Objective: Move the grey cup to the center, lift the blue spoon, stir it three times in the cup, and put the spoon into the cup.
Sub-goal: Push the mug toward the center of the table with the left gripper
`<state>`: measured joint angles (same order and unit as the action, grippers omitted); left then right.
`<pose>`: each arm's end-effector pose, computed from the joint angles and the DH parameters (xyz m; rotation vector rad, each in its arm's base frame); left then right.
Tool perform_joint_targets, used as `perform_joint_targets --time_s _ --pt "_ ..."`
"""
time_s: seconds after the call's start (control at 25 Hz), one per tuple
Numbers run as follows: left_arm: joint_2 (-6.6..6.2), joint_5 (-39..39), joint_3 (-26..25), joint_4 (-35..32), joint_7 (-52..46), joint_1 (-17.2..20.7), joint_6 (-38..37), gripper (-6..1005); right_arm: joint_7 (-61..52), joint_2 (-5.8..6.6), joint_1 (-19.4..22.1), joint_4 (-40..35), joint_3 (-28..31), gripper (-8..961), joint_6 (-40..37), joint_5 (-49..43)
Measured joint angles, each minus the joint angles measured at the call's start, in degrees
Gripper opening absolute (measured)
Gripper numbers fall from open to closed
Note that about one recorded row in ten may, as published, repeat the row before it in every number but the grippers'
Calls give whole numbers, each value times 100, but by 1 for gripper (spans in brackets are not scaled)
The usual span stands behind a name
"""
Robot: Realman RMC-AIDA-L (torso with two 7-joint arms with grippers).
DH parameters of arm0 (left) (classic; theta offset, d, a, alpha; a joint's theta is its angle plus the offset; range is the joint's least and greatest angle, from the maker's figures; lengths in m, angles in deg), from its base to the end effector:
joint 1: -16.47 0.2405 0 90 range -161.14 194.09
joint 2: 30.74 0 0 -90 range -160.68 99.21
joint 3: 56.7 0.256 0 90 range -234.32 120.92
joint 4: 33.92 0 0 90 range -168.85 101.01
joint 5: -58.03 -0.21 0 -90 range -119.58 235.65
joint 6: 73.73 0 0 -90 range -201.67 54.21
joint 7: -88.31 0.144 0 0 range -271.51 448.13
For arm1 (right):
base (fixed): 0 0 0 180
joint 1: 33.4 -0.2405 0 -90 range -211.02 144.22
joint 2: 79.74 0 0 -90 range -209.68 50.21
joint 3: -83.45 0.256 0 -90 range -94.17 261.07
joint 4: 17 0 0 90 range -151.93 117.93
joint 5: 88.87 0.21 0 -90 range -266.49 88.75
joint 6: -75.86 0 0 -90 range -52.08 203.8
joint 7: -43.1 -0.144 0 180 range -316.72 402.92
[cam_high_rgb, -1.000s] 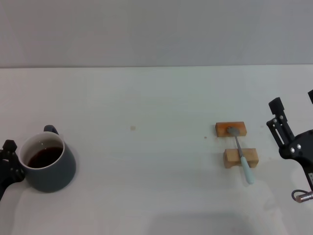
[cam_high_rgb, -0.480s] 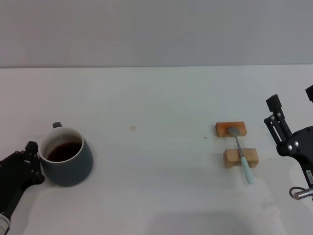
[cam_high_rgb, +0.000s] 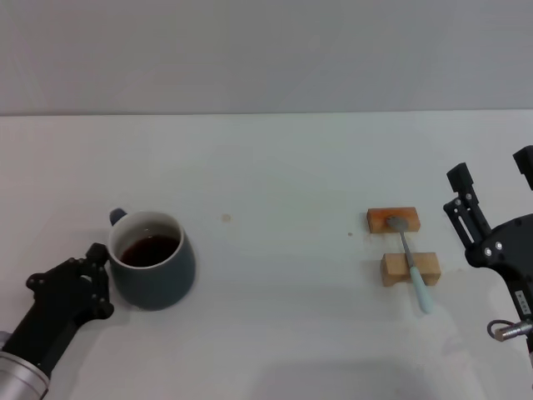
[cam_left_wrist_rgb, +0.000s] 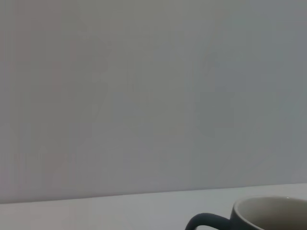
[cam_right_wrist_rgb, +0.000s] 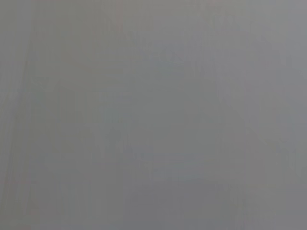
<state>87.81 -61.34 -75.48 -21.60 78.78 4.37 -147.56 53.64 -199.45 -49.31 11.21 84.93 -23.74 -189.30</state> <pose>-0.3505 0.2312 -0.0571 -1.8051 -0.6215 -0.6841 0.2506 0.2195 -0.0544 -1.5791 0.2578 1.0632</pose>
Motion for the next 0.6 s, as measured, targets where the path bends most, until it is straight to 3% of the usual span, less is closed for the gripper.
perform_joint_targets --time_s 0.6 --pt "-8 28 -18 -112 52 -127 262 59 -50 7 18 1 -41 766 -40 -29"
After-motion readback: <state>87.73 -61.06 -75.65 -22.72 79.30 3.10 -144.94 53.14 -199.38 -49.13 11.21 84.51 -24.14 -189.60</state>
